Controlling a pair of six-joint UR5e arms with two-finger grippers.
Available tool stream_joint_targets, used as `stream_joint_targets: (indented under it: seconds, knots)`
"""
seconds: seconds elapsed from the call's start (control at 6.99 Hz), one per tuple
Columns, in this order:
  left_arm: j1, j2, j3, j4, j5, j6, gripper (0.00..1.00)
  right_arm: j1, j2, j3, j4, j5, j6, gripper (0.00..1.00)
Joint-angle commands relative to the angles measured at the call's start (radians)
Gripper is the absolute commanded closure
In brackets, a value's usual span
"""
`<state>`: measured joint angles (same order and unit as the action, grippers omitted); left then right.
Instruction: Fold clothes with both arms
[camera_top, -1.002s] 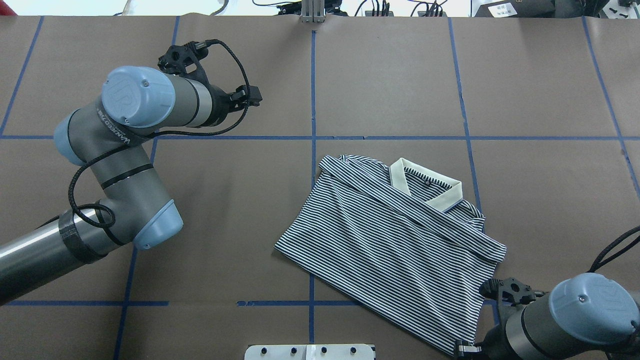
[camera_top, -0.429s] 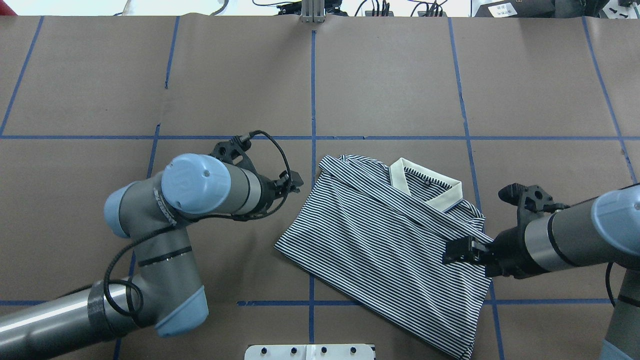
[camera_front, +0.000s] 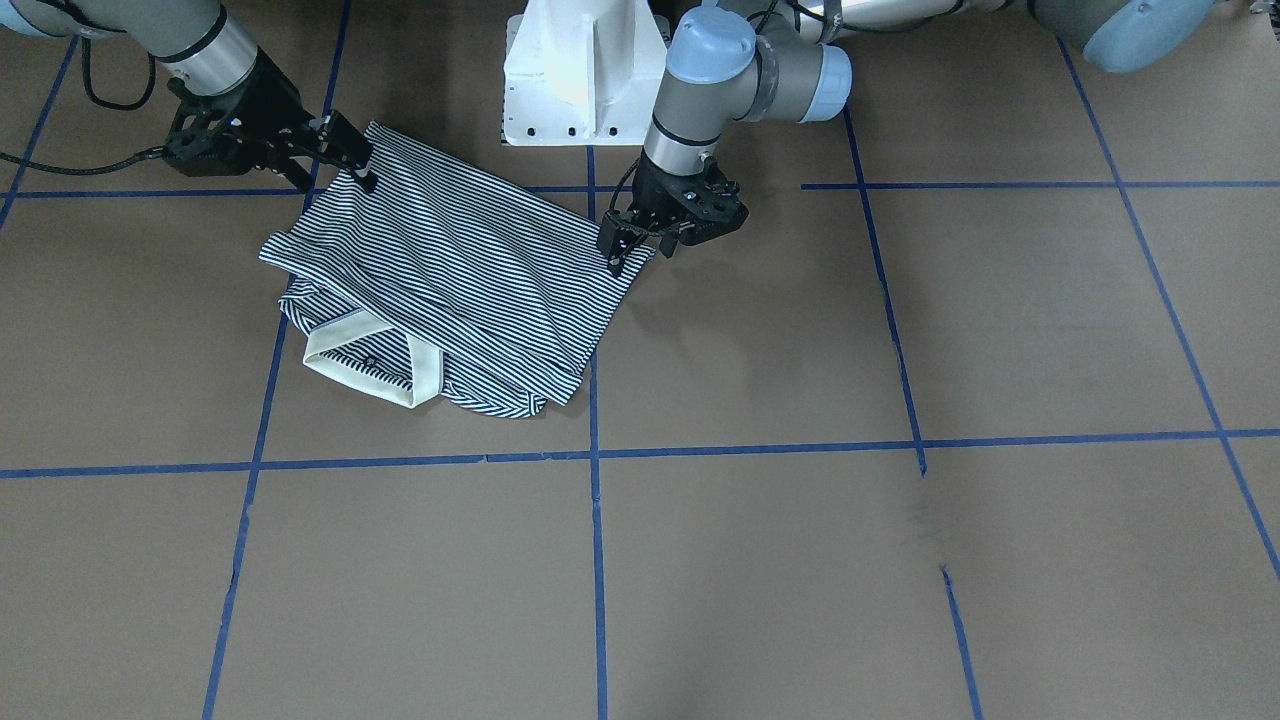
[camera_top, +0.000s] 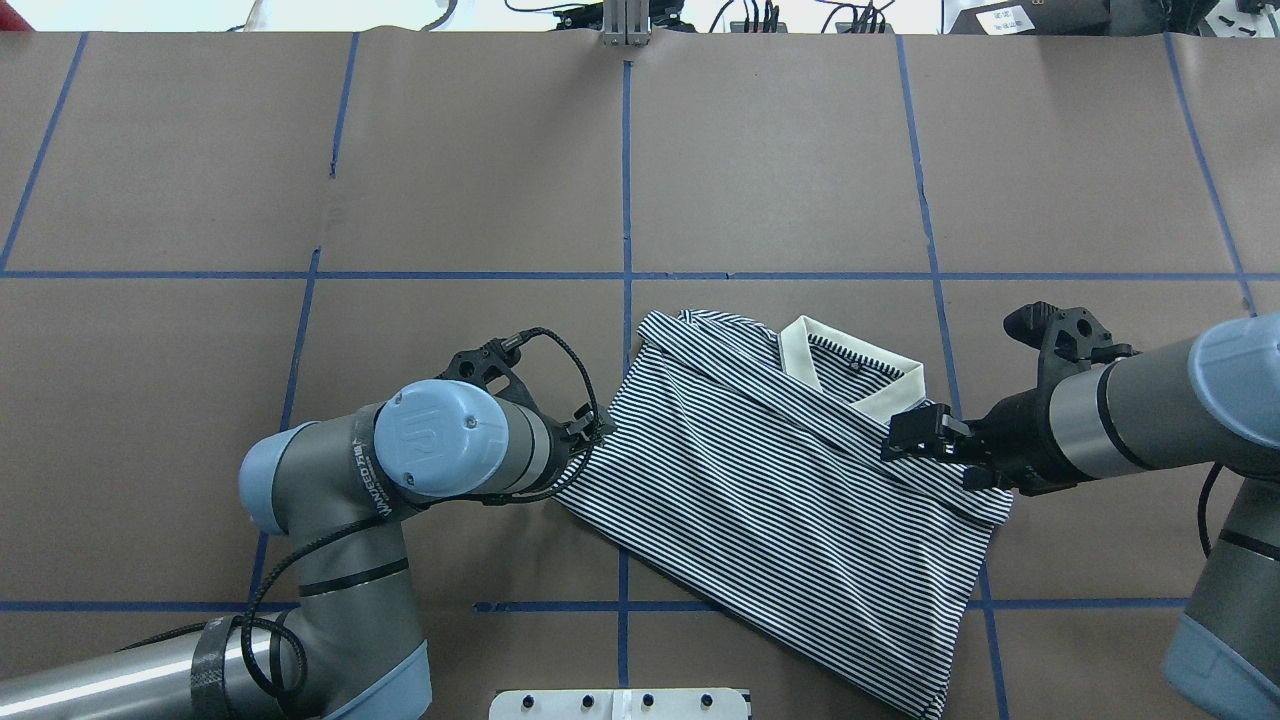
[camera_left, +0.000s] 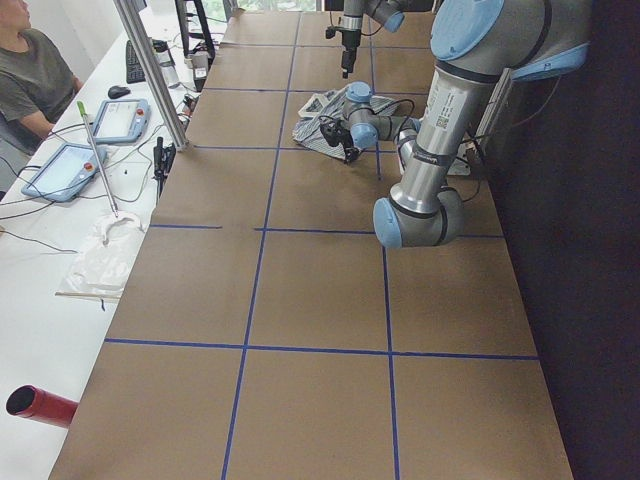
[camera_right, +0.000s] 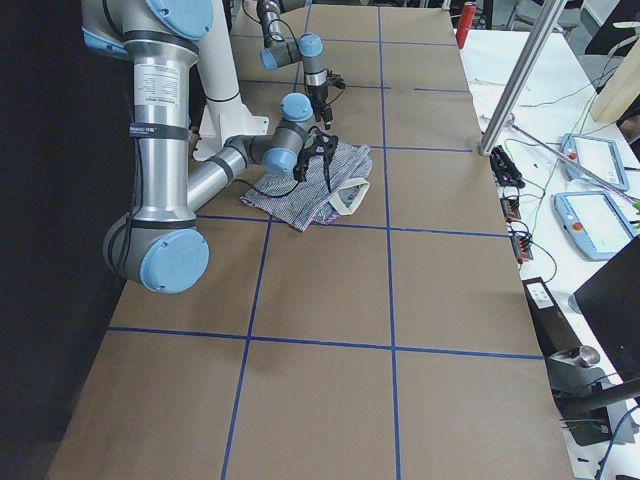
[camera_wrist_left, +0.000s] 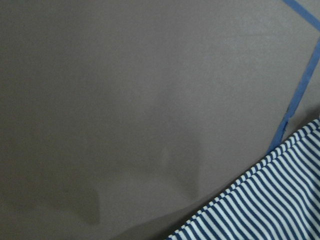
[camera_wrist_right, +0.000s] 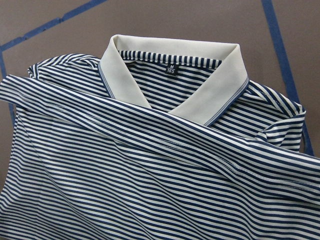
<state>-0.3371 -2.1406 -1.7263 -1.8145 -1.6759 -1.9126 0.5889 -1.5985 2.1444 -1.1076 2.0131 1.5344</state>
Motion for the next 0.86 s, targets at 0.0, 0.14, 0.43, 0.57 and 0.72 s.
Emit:
stream_joint_targets:
  seconds: [0.0, 0.14, 0.43, 0.57, 0.72]
  knots:
    - [0.035, -0.001, 0.002, 0.026, 0.008, -0.002, 0.12, 0.005, 0.003, -0.004, 0.000, 0.001, 0.000, 0.00]
    - [0.055, -0.010, 0.011, 0.026, 0.022, -0.003, 0.12, 0.005, 0.003, -0.004, 0.002, 0.003, 0.000, 0.00]
    - [0.056, -0.012, 0.017, 0.024, 0.022, -0.003, 0.34, 0.006, 0.003, -0.004, 0.002, 0.003, 0.001, 0.00]
    - [0.056, -0.010, 0.021, 0.020, 0.022, -0.003, 0.59, 0.006, 0.003, -0.003, 0.002, 0.004, 0.001, 0.00]
    - [0.055, -0.010, 0.022, 0.017, 0.024, -0.002, 0.89, 0.006, 0.003, -0.003, 0.002, 0.004, 0.001, 0.00]
